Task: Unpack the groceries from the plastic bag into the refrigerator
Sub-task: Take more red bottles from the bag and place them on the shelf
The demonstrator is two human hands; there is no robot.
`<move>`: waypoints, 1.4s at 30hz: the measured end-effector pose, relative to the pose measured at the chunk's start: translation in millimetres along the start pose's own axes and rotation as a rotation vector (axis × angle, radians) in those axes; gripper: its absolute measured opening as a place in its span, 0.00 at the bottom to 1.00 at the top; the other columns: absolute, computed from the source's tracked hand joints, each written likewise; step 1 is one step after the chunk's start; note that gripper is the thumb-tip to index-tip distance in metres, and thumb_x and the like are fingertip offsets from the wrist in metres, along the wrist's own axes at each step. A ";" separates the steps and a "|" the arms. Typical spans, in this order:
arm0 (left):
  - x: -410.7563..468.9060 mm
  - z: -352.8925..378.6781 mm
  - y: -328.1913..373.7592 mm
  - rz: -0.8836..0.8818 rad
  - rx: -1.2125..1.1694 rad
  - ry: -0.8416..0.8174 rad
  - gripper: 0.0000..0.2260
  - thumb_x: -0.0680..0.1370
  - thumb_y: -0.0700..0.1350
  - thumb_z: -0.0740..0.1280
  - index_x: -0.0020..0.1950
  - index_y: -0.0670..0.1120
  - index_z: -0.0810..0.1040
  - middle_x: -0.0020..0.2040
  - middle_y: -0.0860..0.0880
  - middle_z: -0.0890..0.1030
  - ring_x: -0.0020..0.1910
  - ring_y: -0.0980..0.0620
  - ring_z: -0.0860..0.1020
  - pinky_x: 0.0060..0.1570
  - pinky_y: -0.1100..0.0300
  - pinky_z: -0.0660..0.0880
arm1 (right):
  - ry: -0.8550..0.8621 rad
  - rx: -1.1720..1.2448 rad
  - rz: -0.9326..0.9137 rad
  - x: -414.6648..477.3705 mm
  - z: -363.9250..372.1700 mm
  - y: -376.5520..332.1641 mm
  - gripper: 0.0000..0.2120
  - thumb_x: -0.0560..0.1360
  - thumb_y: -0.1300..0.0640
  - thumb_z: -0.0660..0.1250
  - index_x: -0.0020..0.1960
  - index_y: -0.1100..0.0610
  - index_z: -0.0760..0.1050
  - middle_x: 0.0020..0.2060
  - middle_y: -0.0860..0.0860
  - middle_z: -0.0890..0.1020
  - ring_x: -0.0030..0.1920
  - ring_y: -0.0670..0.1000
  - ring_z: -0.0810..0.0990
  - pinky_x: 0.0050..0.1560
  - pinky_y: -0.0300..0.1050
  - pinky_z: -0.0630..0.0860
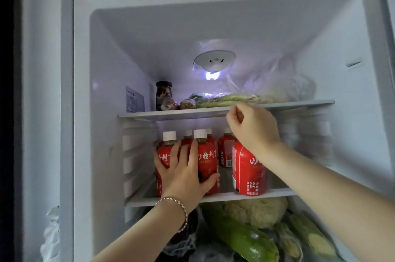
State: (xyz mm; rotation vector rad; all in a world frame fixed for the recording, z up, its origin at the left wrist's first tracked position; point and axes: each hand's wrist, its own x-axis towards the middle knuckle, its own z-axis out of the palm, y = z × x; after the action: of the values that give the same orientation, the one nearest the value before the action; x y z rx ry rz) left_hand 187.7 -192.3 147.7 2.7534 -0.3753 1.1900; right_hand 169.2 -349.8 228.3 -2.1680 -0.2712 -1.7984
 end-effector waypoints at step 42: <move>12.8 15.4 -16.6 -0.003 -0.184 0.069 0.37 0.67 0.69 0.45 0.74 0.56 0.55 0.73 0.57 0.62 0.69 0.59 0.46 0.68 0.38 0.53 | -0.882 0.579 0.496 -28.4 63.9 42.0 0.36 0.72 0.61 0.68 0.74 0.54 0.54 0.62 0.51 0.73 0.56 0.49 0.76 0.56 0.43 0.76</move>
State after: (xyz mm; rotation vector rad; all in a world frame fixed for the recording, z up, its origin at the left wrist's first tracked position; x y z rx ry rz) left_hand 211.4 -181.8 146.3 2.5495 -0.4489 1.1828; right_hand 236.8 -364.9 185.1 -2.1639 -0.3424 -0.3636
